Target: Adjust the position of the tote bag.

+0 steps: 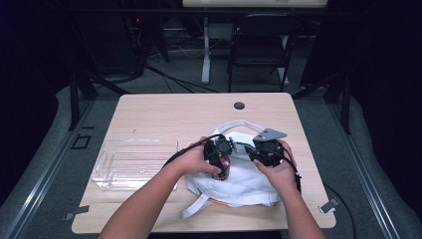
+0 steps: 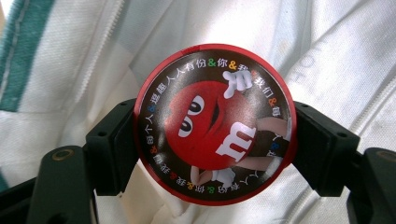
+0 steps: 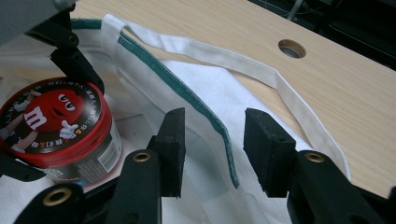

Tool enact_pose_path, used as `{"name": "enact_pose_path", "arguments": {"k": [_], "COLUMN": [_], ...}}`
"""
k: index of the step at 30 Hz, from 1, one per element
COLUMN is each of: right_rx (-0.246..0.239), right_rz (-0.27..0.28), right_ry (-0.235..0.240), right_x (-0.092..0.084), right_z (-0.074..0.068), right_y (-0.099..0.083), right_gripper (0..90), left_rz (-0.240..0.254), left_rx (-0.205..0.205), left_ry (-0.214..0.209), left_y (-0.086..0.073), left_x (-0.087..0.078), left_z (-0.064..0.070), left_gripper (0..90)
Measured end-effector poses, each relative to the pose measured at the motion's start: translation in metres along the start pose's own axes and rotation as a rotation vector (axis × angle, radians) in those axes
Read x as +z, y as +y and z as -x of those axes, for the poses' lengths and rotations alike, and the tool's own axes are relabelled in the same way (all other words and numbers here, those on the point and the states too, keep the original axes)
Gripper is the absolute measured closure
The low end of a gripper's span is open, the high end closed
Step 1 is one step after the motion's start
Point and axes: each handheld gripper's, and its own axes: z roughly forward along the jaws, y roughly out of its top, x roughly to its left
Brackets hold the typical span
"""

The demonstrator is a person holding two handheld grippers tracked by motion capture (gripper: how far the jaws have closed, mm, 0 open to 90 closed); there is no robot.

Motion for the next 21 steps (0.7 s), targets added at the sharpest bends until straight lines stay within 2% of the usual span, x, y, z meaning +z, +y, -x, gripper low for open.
{"name": "enact_pose_path", "arguments": {"k": [8, 9, 11, 21], "right_rx": [-0.001, 0.000, 0.000, 0.004], "right_rz": [-0.003, -0.003, 0.001, 0.005], "right_ry": [0.000, 0.002, 0.002, 0.000], "right_x": [-0.001, -0.001, -0.001, -0.001], "right_z": [0.001, 0.001, 0.001, 0.002], "right_y": [0.000, 0.000, 0.000, 0.000], "right_gripper": [59.2, 59.2, 59.2, 59.2], "left_rz": [0.008, -0.002, 0.007, 0.029], "left_rx": [-0.006, -0.007, -0.008, -0.011], "left_ry": [0.014, 0.000, 0.016, 0.034], "left_y": [-0.001, 0.000, 0.001, 0.004], "left_x": [-0.007, -0.009, -0.010, -0.022], "left_z": [-0.001, -0.002, 0.000, -0.001], "left_gripper": [24.7, 24.7, 24.7, 24.9]}}
